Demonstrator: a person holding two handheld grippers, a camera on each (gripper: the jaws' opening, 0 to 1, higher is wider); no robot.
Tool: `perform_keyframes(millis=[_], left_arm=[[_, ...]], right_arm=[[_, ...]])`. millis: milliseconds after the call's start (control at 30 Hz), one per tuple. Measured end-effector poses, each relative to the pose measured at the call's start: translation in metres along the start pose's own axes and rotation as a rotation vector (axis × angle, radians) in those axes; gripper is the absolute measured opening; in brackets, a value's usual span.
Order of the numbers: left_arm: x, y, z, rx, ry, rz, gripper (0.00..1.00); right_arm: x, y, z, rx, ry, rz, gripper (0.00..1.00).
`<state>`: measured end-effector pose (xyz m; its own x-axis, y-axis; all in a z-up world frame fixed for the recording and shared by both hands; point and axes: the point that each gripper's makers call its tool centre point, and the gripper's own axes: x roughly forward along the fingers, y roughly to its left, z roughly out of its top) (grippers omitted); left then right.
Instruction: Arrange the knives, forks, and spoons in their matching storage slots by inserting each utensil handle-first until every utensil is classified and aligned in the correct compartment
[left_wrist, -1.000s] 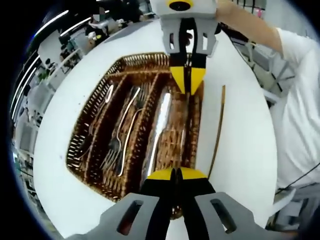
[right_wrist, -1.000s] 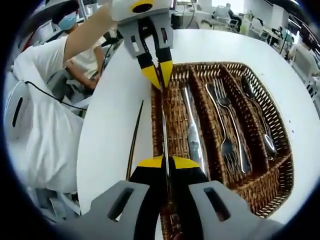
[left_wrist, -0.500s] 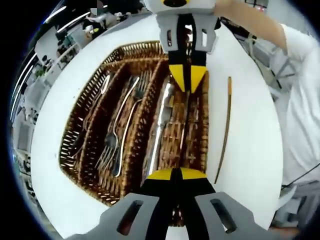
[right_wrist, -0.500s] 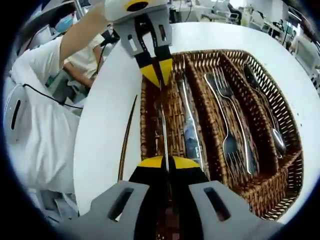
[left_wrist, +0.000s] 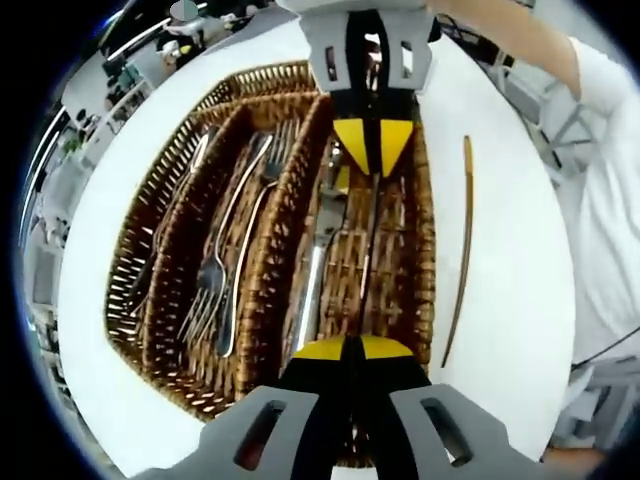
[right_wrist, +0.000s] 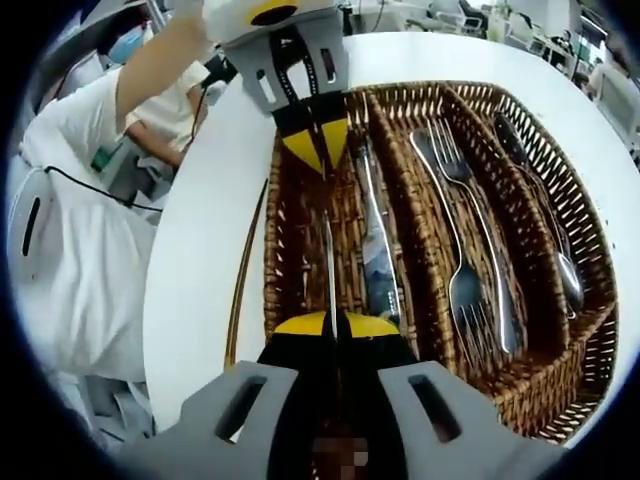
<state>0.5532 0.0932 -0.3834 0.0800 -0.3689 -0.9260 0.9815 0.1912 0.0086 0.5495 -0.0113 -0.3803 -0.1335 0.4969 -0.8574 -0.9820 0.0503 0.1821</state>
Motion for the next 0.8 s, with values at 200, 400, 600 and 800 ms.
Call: perform_keyframes(millis=[200, 400, 600, 800], left_arm=[[0.0, 0.0, 0.0, -0.006, -0.005, 0.0, 0.02], [-0.002, 0.002, -0.001, -0.01, -0.024, 0.01, 0.03], [-0.002, 0.003, -0.001, -0.008, -0.029, 0.016, 0.02], [-0.003, -0.001, -0.001, 0.021, -0.009, -0.004, 0.01]], right_arm=[[-0.002, 0.006, -0.006, -0.003, 0.01, 0.0, 0.06], [-0.01, 0.005, -0.014, 0.0, 0.008, -0.013, 0.05], [-0.012, 0.004, -0.018, 0.004, -0.001, -0.015, 0.04], [-0.014, 0.004, -0.016, -0.027, 0.012, -0.013, 0.03]])
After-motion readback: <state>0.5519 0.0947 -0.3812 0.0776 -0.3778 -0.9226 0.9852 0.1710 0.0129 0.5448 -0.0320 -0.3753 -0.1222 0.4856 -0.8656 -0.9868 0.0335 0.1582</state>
